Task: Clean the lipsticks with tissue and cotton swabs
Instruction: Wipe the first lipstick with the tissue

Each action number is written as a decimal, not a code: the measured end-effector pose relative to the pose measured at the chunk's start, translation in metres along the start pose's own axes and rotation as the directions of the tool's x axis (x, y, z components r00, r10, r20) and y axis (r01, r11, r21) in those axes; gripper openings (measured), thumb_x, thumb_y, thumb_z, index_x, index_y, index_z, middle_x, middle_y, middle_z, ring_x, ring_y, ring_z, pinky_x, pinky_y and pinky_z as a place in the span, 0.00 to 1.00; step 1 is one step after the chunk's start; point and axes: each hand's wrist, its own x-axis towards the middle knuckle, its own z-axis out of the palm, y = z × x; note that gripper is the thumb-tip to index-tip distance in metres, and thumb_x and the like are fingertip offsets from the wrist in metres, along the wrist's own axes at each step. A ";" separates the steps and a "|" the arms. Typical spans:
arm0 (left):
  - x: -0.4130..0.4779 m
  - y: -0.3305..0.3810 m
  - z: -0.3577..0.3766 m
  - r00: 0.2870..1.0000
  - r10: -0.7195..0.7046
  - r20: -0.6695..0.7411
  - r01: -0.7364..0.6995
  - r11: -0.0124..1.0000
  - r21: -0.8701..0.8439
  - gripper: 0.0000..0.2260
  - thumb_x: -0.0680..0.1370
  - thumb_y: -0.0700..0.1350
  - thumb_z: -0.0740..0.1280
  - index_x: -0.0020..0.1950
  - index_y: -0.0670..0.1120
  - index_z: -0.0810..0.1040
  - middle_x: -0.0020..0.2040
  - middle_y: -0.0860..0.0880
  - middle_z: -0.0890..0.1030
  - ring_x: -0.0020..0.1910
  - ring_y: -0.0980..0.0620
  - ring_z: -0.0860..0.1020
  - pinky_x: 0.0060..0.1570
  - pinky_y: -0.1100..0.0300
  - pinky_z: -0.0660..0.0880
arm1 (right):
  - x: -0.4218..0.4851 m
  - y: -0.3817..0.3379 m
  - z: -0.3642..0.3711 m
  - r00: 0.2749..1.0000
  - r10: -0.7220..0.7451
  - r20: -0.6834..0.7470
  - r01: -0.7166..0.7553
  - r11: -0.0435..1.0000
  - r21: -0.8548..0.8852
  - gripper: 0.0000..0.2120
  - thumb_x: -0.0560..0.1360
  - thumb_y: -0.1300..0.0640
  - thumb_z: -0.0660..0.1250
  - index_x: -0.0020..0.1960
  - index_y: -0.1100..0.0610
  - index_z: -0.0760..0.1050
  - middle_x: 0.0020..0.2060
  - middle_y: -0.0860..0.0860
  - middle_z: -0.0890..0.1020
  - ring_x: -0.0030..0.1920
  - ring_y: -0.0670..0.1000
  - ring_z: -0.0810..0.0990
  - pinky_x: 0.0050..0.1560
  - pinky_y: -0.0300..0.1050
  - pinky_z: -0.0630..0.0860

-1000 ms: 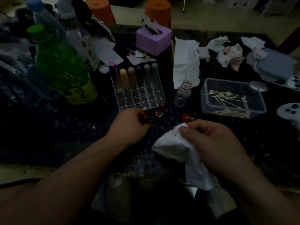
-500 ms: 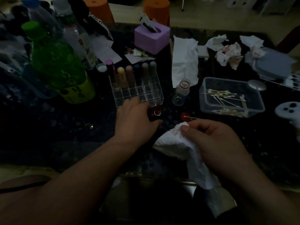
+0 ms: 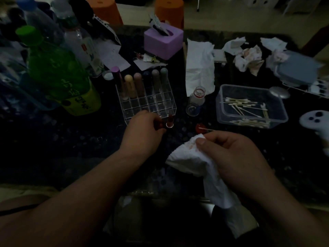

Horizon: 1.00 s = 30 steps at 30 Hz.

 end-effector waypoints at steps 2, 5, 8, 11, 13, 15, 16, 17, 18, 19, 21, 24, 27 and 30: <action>0.000 0.000 -0.002 1.000 -0.020 -0.005 0.020 0.999 -0.032 0.07 0.73 0.46 0.76 0.50 0.49 0.83 0.48 0.53 0.79 0.47 0.55 0.78 0.48 0.63 0.72 | 0.001 0.001 0.001 1.000 -0.001 -0.001 0.001 1.000 -0.007 0.09 0.77 0.56 0.69 0.39 0.51 0.85 0.36 0.47 0.86 0.39 0.46 0.85 0.43 0.43 0.78; 0.000 0.001 -0.004 1.000 -0.029 0.004 0.029 0.999 -0.023 0.07 0.73 0.46 0.77 0.48 0.48 0.82 0.46 0.52 0.80 0.46 0.54 0.78 0.47 0.62 0.73 | 0.001 0.002 0.003 1.000 0.000 0.002 0.000 1.000 -0.010 0.09 0.77 0.56 0.69 0.40 0.52 0.85 0.37 0.48 0.86 0.40 0.48 0.85 0.46 0.47 0.80; 0.001 0.001 -0.005 1.000 -0.013 0.003 0.013 1.000 0.003 0.07 0.73 0.46 0.76 0.49 0.47 0.83 0.47 0.52 0.79 0.45 0.54 0.77 0.46 0.62 0.72 | 0.001 0.001 0.004 1.000 0.006 0.006 -0.006 1.000 -0.003 0.09 0.77 0.56 0.69 0.40 0.52 0.85 0.36 0.49 0.86 0.39 0.48 0.85 0.42 0.43 0.79; 0.001 0.002 -0.004 1.000 0.003 0.006 -0.004 1.000 0.026 0.07 0.74 0.45 0.75 0.51 0.47 0.83 0.49 0.51 0.79 0.46 0.54 0.77 0.46 0.62 0.71 | 0.000 0.000 0.004 1.000 0.007 0.006 -0.007 1.000 0.005 0.09 0.77 0.57 0.69 0.39 0.52 0.85 0.35 0.47 0.86 0.38 0.45 0.85 0.38 0.36 0.77; 0.001 0.003 -0.002 1.000 0.009 0.010 -0.009 0.999 0.046 0.08 0.74 0.45 0.75 0.52 0.47 0.83 0.50 0.50 0.80 0.47 0.52 0.78 0.46 0.61 0.71 | -0.001 0.001 0.004 1.000 0.009 0.008 -0.009 1.000 0.007 0.09 0.77 0.57 0.69 0.39 0.52 0.84 0.35 0.47 0.86 0.37 0.44 0.84 0.38 0.35 0.76; -0.001 0.003 -0.002 1.000 0.014 0.013 -0.015 0.997 0.078 0.09 0.74 0.47 0.74 0.52 0.49 0.83 0.51 0.51 0.80 0.48 0.51 0.79 0.45 0.60 0.71 | -0.001 0.001 0.005 1.000 0.010 0.008 -0.010 1.000 0.007 0.09 0.76 0.57 0.70 0.39 0.52 0.84 0.35 0.47 0.86 0.37 0.44 0.84 0.38 0.37 0.77; -0.001 0.003 -0.002 1.000 0.023 0.009 -0.024 0.994 0.105 0.09 0.73 0.49 0.74 0.52 0.50 0.82 0.51 0.52 0.80 0.48 0.51 0.79 0.44 0.59 0.72 | -0.001 0.000 0.004 1.000 0.011 0.005 -0.011 1.000 0.007 0.09 0.76 0.57 0.70 0.38 0.52 0.84 0.35 0.47 0.86 0.37 0.45 0.84 0.39 0.38 0.77; -0.002 0.004 -0.002 0.999 0.038 0.001 -0.038 0.990 0.139 0.11 0.72 0.51 0.75 0.52 0.52 0.82 0.50 0.52 0.80 0.49 0.51 0.79 0.45 0.57 0.74 | -0.001 0.000 0.004 1.000 0.012 0.003 -0.012 1.000 0.007 0.09 0.76 0.57 0.70 0.38 0.52 0.84 0.35 0.48 0.86 0.37 0.45 0.85 0.40 0.39 0.77; -0.003 0.004 -0.002 0.998 0.055 -0.012 -0.052 0.983 0.177 0.13 0.71 0.54 0.75 0.53 0.53 0.81 0.50 0.53 0.80 0.51 0.50 0.78 0.48 0.54 0.76 | -0.001 0.000 0.003 1.000 0.013 0.001 -0.013 1.000 0.007 0.09 0.76 0.57 0.70 0.38 0.52 0.84 0.35 0.48 0.86 0.37 0.45 0.84 0.40 0.39 0.77; -0.004 0.006 -0.003 0.997 0.068 -0.027 -0.060 0.976 0.211 0.15 0.70 0.58 0.74 0.53 0.54 0.81 0.51 0.52 0.80 0.52 0.49 0.77 0.50 0.51 0.76 | -0.001 0.000 0.003 1.000 0.013 0.002 -0.013 1.000 0.006 0.10 0.76 0.56 0.69 0.38 0.51 0.84 0.35 0.48 0.86 0.37 0.45 0.84 0.39 0.39 0.76; -0.006 0.009 -0.003 0.993 0.090 -0.072 -0.069 0.963 0.262 0.20 0.68 0.64 0.73 0.54 0.54 0.81 0.51 0.52 0.79 0.54 0.47 0.75 0.54 0.50 0.75 | -0.001 -0.001 0.003 1.000 0.012 0.004 -0.012 1.000 0.008 0.10 0.76 0.57 0.69 0.37 0.51 0.84 0.34 0.48 0.86 0.37 0.45 0.84 0.40 0.39 0.76; -0.007 0.013 0.001 0.988 0.094 -0.119 -0.051 0.946 0.320 0.22 0.69 0.68 0.71 0.55 0.55 0.82 0.52 0.50 0.75 0.56 0.46 0.72 0.56 0.49 0.69 | 0.000 0.001 0.003 1.000 0.017 0.002 -0.017 1.000 0.018 0.09 0.76 0.57 0.70 0.38 0.52 0.84 0.36 0.50 0.86 0.39 0.49 0.85 0.45 0.47 0.80; -0.005 0.014 0.005 0.989 0.079 -0.126 -0.031 0.937 0.348 0.19 0.71 0.67 0.69 0.56 0.58 0.82 0.53 0.50 0.72 0.58 0.45 0.69 0.58 0.47 0.66 | 0.000 0.001 0.002 1.000 0.015 0.001 -0.015 1.000 0.014 0.09 0.76 0.57 0.70 0.39 0.52 0.85 0.36 0.49 0.86 0.40 0.49 0.85 0.46 0.48 0.80; -0.004 0.016 0.007 0.993 0.055 -0.103 -0.019 0.947 0.321 0.16 0.73 0.65 0.69 0.56 0.59 0.82 0.54 0.50 0.72 0.59 0.45 0.68 0.60 0.47 0.65 | -0.001 0.001 0.001 1.000 0.010 -0.010 -0.010 1.000 0.008 0.09 0.76 0.56 0.70 0.38 0.51 0.85 0.36 0.48 0.86 0.39 0.47 0.85 0.44 0.45 0.79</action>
